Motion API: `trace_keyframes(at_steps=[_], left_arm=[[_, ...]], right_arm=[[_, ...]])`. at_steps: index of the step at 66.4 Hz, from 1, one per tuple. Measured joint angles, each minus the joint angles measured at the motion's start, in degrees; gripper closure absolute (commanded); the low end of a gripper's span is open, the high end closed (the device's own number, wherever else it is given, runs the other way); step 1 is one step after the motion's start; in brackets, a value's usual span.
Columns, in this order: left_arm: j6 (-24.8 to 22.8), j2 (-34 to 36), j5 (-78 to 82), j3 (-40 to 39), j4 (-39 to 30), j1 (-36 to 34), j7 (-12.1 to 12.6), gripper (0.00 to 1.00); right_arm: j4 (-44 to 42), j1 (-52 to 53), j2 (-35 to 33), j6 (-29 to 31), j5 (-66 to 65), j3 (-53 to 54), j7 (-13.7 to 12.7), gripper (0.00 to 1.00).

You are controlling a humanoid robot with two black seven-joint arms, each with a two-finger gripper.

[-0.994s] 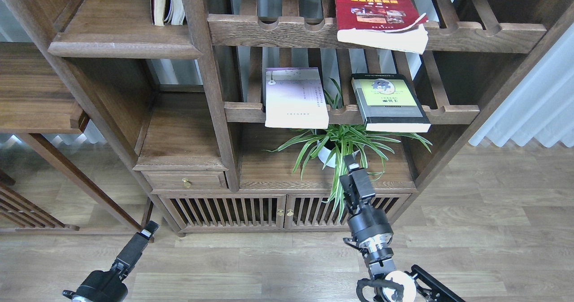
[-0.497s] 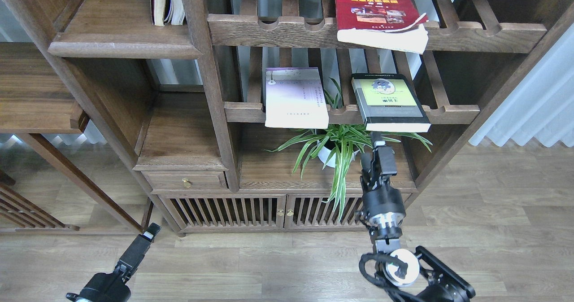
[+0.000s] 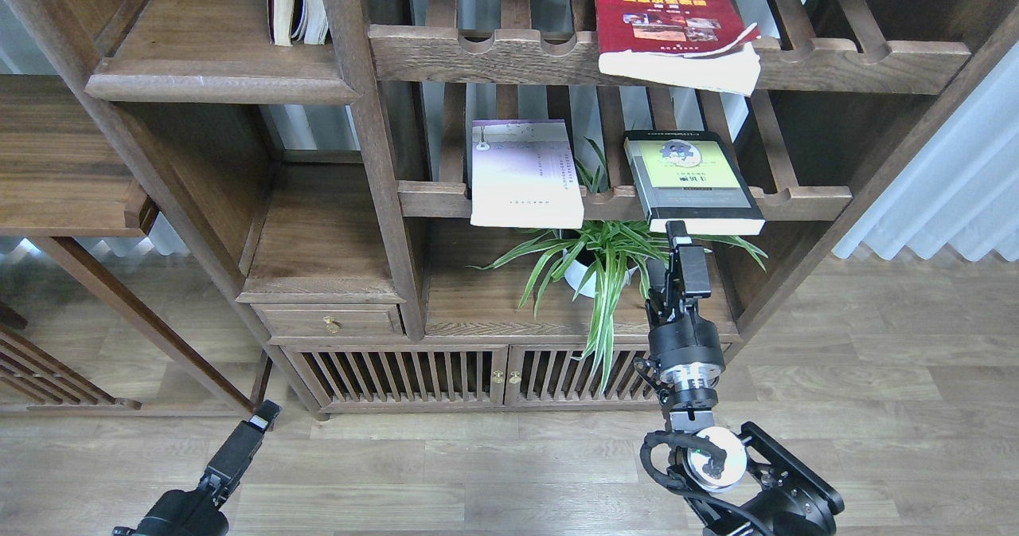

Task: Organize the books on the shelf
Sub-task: 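Reach the right gripper up and grip the green-labelled book's lower edge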

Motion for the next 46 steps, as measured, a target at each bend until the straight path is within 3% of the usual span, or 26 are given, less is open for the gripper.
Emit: trace_keyframes(at_steps=[46], left_arm=[[0.00,-0.10,0.00,0.01,-0.01,0.07,0.00,0.00]], right_arm=[[-4.42,3.92,0.00,-1.87,0.37,2.93,-0.01,0.00]])
